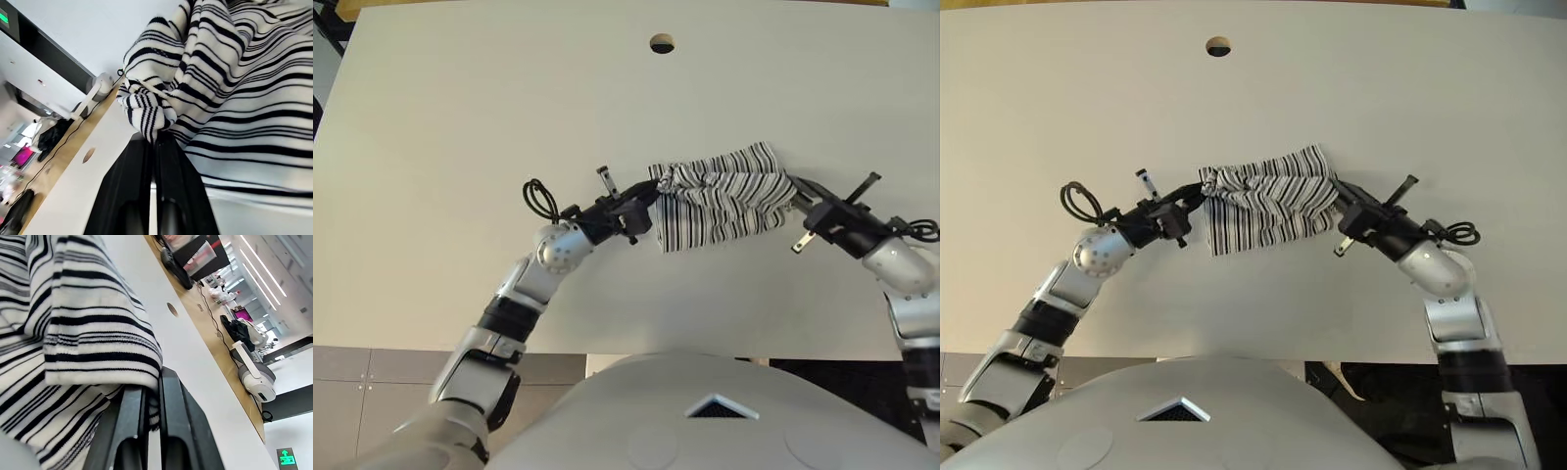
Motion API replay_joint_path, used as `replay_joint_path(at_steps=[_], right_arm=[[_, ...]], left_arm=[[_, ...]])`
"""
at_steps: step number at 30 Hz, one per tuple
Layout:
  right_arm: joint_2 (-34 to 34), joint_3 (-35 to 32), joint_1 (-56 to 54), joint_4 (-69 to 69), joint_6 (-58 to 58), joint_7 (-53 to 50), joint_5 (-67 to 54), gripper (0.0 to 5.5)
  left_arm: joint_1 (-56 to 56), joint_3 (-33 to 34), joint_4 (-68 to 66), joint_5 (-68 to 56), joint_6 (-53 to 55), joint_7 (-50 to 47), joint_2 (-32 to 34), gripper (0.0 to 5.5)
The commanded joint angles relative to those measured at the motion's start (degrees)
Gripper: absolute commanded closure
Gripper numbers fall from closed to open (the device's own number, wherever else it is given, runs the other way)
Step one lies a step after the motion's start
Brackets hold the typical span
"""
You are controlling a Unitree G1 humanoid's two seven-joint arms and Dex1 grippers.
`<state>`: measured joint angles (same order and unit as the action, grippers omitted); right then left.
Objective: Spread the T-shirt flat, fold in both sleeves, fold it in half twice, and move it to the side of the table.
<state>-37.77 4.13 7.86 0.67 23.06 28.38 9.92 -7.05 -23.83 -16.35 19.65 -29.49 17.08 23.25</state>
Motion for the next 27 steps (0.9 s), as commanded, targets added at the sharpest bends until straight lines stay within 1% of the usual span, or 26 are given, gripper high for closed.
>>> replay_joint_path(at_steps=[1, 2, 3, 8, 11, 13, 14, 15, 17, 20, 22, 23, 25, 26, 27], right_arm=[[2.6, 2.9, -5.6, -6.0, -1.2, -1.7, 4.0, 5.4], [3.1, 3.4, -6.7, -7.5, -1.0, -2.1, 4.6, 5.4], [3.9, 3.6, -8.3, -9.7, -0.9, -2.9, 5.0, 5.12], [8.2, 4.5, -16.3, -17.4, -1.1, -5.8, 5.1, 4.23], [9.9, 2.9, -20.1, -21.2, -2.0, -7.8, 3.7, 3.82], [11.6, 0.8, -22.6, -23.9, -3.7, -9.2, 1.2, 3.43], [12.4, -0.2, -23.8, -25.7, -4.8, -9.4, -0.3, 3.36], [13.0, -0.8, -24.8, -27.2, -5.6, -9.0, -1.7, 3.24], [13.8, -1.3, -27.6, -32.3, -6.5, -9.6, -2.2, 3.24], [14.9, -3.3, -31.6, -39.4, -6.6, -13.7, -2.8, 3.24], [15.3, -3.8, -26.8, -29.6, -3.9, -12.5, -5.2, 3.24], [15.2, -1.5, -21.8, -20.1, -2.6, -9.4, -6.5, 3.24], [14.5, 3.9, -14.1, -6.3, -2.3, -4.2, -7.3, 3.24], [14.0, 6.4, -11.6, -1.8, -2.7, -2.3, -7.1, 3.24], [13.5, 8.1, -10.3, 0.9, -3.7, -0.5, -6.8, 3.24]], left_arm=[[-3.9, 1.2, -7.5, 3.2, 0.9, -3.9, -1.2, 5.08], [-3.9, 1.3, -8.2, 3.4, 0.9, -4.2, -1.2, 4.87], [-3.6, 1.5, -8.6, 3.4, 0.9, -4.7, -1.4, 4.79], [-0.6, 4.1, -4.9, 0.4, 2.0, -5.6, -2.2, 3.99], [1.0, 5.7, -1.6, -1.3, 3.5, -5.7, -3.4, 3.65], [2.1, 6.6, 0.0, -2.3, 4.7, -5.9, -4.1, 3.33], [2.5, 7.1, 0.2, -2.6, 5.1, -6.1, -4.5, 3.27], [2.7, 7.5, 0.0, -2.7, 5.4, -6.4, -4.9, 3.08], [2.4, 8.4, -1.8, -2.7, 6.1, -7.6, -5.6, 2.74], [2.1, 12.4, -4.8, -3.2, 7.5, -11.9, -5.7, 2.32], [2.9, 15.7, -4.3, -4.5, 8.3, -14.6, -5.7, 2.03], [3.2, 17.8, -3.8, -6.0, 8.6, -15.9, -6.1, 1.89], [2.7, 21.2, -3.9, -8.1, 9.2, -18.5, -7.2, 1.58], [2.1, 22.6, -4.5, -8.7, 9.5, -20.0, -7.7, 1.34], [1.3, 23.9, -5.2, -9.2, 9.7, -21.5, -8.4, 1.23]])
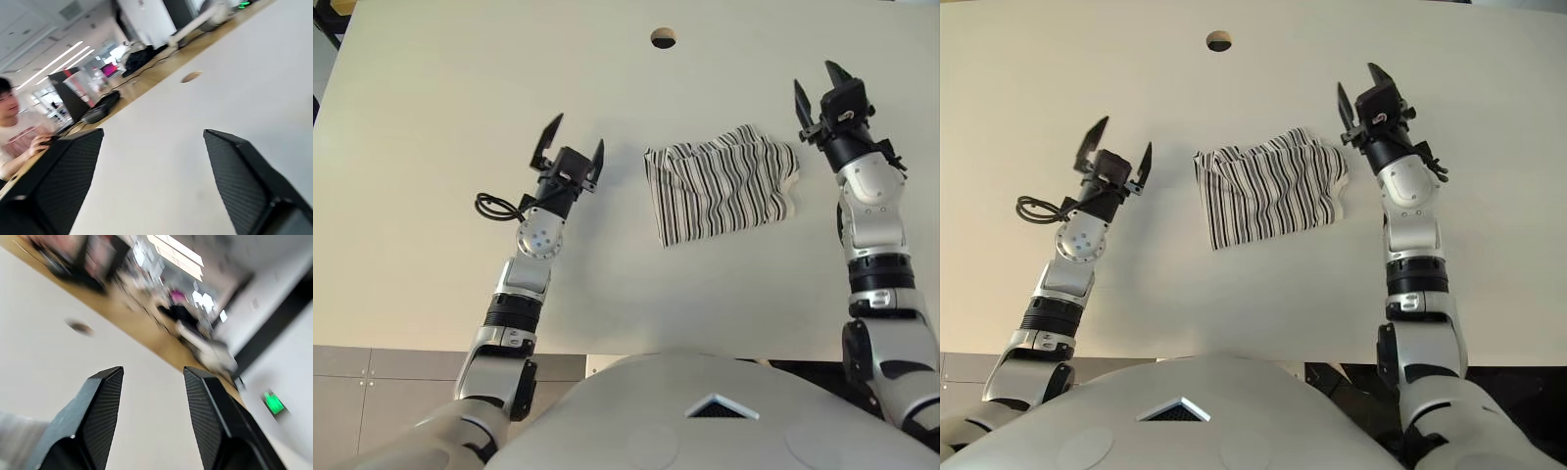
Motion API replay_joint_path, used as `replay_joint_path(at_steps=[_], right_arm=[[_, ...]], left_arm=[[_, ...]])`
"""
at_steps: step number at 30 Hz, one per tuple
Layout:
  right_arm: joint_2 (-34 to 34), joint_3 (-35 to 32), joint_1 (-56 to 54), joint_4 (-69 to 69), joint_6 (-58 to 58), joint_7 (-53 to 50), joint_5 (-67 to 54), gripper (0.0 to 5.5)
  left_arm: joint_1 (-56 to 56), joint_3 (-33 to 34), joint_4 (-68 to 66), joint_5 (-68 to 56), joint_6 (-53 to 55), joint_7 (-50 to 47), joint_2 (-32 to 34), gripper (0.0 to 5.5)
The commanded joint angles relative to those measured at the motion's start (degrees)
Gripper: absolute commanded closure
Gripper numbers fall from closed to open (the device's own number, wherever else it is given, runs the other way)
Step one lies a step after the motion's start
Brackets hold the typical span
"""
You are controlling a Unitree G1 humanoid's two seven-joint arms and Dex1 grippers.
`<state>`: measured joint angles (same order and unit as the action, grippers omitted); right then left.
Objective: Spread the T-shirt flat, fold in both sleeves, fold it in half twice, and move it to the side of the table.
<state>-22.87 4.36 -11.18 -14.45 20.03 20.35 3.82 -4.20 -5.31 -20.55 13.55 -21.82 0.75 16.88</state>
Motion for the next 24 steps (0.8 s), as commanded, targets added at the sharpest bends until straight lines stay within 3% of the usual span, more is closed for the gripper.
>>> replay_joint_path(at_steps=[1, 5, 9, 13, 19, 21, 24], right_arm=[[-2.2, 9.8, 9.4, 17.1, -1.6, 10.2, -0.6, 3.24], [-2.6, 12.6, 6.5, 10.0, -4.6, 15.6, 0.5, 3.24], [1.2, 13.3, -2.6, -8.4, -5.8, 16.5, 1.4, 3.24], [7.4, 11.1, -11.0, -23.6, -8.2, 14.6, -0.4, 3.24], [11.8, 0.5, -21.5, -46.4, -16.8, 9.0, -7.5, 3.24], [10.0, -5.1, -24.5, -53.4, -18.9, 0.6, -10.1, 3.24], [1.5, -15.2, -26.6, -60.3, -19.6, -15.5, -14.8, 3.24]], left_arm=[[-2.3, 6.3, -0.9, -3.3, 2.2, -6.8, -2.6, 1.09], [-4.7, 7.2, -0.5, -3.9, 2.2, -8.7, -5.0, 0.49], [-5.6, 5.9, 0.1, -3.9, 1.7, -7.8, -6.9, 0.04], [-5.1, 5.7, 0.5, -4.7, 0.8, -6.9, -7.6, 0.04], [-4.3, 4.6, 1.7, -5.2, -0.4, -4.8, -8.0, 0.04], [-3.7, 4.3, 2.7, -5.0, -0.6, -4.5, -7.9, 0.04], [-3.1, 4.9, 3.2, -5.1, -1.0, -4.9, -7.8, 0.04]])
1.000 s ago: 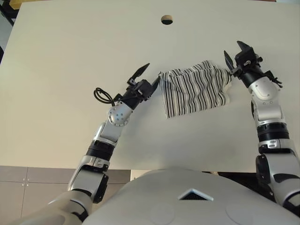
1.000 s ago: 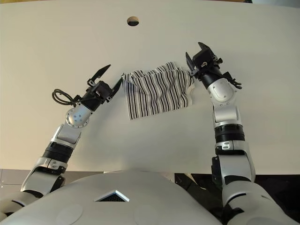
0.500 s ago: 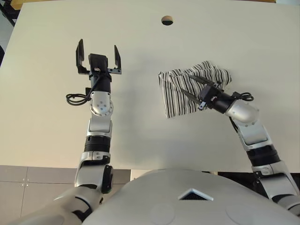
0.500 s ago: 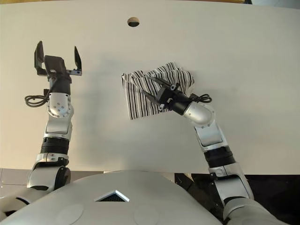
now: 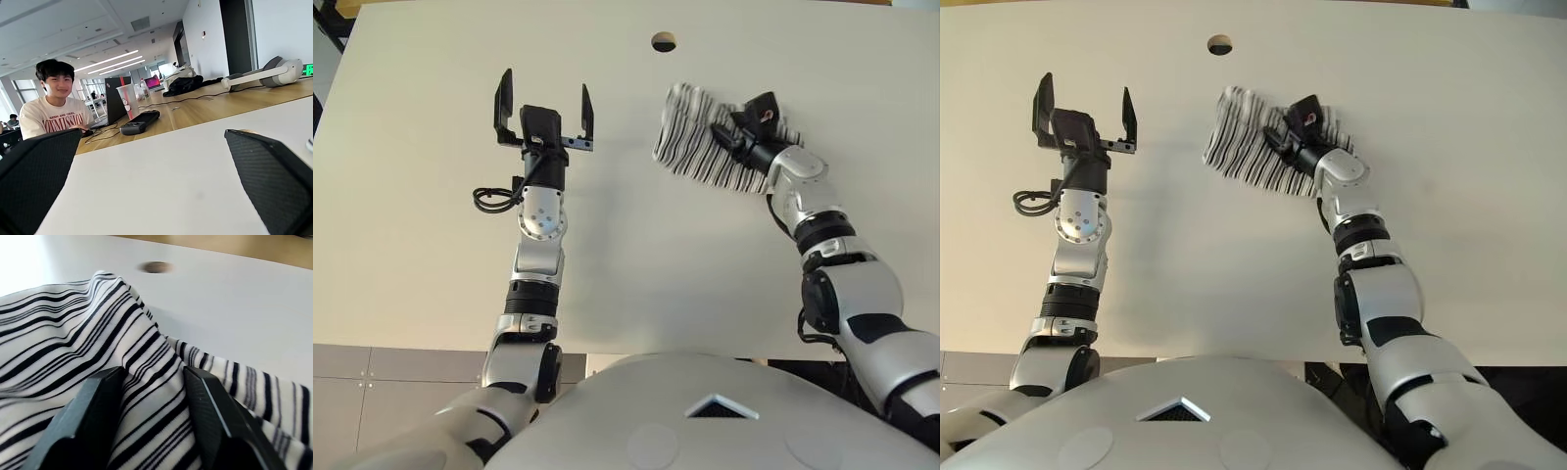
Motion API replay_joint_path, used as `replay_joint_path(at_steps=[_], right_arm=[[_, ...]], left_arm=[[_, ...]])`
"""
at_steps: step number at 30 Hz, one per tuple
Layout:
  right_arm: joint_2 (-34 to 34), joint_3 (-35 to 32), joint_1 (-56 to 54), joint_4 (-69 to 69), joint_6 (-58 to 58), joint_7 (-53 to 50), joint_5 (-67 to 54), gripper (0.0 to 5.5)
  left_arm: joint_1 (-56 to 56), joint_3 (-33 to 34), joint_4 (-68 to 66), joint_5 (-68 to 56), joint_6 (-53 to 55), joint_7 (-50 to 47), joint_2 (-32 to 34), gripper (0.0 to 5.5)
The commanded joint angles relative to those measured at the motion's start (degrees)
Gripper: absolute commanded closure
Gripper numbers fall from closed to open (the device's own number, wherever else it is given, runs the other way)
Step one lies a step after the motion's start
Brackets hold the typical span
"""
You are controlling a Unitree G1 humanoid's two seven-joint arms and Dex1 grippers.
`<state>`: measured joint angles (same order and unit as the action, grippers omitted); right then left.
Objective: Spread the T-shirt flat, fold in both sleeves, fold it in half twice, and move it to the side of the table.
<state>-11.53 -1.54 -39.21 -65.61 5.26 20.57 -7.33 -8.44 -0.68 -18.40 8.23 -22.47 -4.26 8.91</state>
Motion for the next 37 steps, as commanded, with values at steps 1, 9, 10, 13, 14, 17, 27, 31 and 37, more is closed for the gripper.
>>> replay_joint_path(at_steps=[1, 9, 10, 13, 14, 17, 27, 31, 37], right_arm=[[-12.7, -11.8, 1.4, -10.2, -4.3, -20.4, -4.5, 3.24], [-22.4, -26.5, 4.7, -12.2, -2.9, -40.0, -10.0, 3.24], [-22.1, -26.4, 4.1, -12.0, -2.3, -39.8, -9.4, 3.24], [-22.0, -25.4, 2.9, -11.5, 0.9, -40.7, -6.7, 3.24], [-22.6, -24.8, 2.6, -11.1, 2.6, -41.8, -5.6, 3.24], [-25.3, -21.1, 1.2, -7.9, 12.5, -48.5, 0.5, 3.24], [2.9, 7.7, 12.2, 23.0, 37.5, -52.5, 27.6, 3.24], [4.6, 10.2, 14.2, 17.4, 41.3, -47.6, 27.4, 3.05], [3.2, 9.0, 19.7, 22.4, 46.7, -45.9, 26.7, 2.18]], left_arm=[[1.3, 0.5, 1.0, 0.2, -0.5, -0.2, 0.1, 0.04], [1.3, 1.8, -0.4, 1.3, -0.1, -3.6, -0.6, 0.04], [1.1, 1.9, -0.7, 1.5, -0.2, -3.9, -0.6, 0.04], [0.6, 1.8, -1.4, 1.5, -1.0, -4.3, -1.1, 0.04], [0.4, 1.8, -1.5, 1.1, -1.4, -4.3, -1.5, 0.04], [-1.7, 1.0, -1.6, 0.1, -3.5, -3.8, -3.2, 0.04], [-14.3, -0.8, -19.2, 0.1, -14.6, -7.0, -11.1, 0.04], [-14.0, -0.6, -26.6, 1.9, -20.1, -9.9, -10.8, 0.0], [-10.4, -1.3, -25.3, 2.7, -24.7, -10.7, -11.4, 0.0]])
